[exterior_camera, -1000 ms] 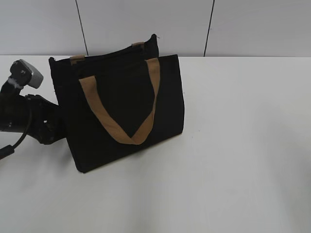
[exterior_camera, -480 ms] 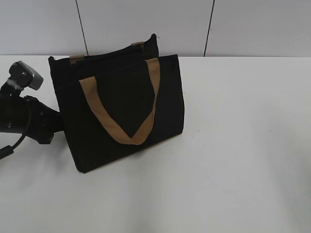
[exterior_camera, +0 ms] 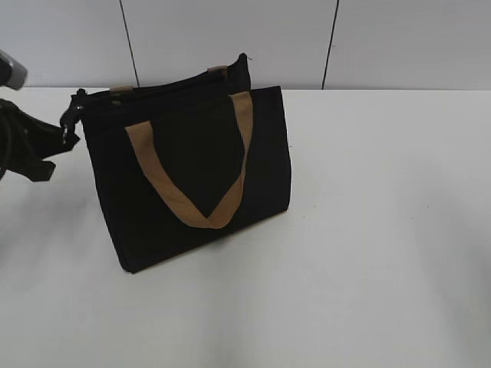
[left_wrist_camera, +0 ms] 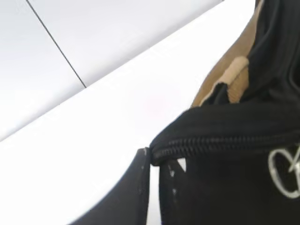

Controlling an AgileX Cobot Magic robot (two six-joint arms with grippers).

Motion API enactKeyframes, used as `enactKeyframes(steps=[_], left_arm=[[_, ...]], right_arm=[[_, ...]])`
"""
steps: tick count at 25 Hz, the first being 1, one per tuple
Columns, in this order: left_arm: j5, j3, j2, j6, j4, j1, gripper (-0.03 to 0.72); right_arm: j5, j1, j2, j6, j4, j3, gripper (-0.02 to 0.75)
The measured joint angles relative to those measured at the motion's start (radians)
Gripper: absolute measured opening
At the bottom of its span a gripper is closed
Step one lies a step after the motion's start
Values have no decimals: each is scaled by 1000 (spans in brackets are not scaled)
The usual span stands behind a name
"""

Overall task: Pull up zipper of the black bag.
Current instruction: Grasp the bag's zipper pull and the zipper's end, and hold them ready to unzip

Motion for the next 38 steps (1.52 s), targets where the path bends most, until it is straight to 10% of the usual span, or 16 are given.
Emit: enactKeyframes(steps=[14, 28, 38], left_arm=[[-64, 0, -286, -75, 0, 0, 20], [18, 1, -383, -464, 337, 0, 19], [17, 1, -416, -617, 465, 0, 19]], right_arm=[[53, 21, 319, -202, 246, -318, 444], [-180, 573, 789, -240, 299, -578, 417], [-350, 793, 1087, -236, 303, -753, 415]])
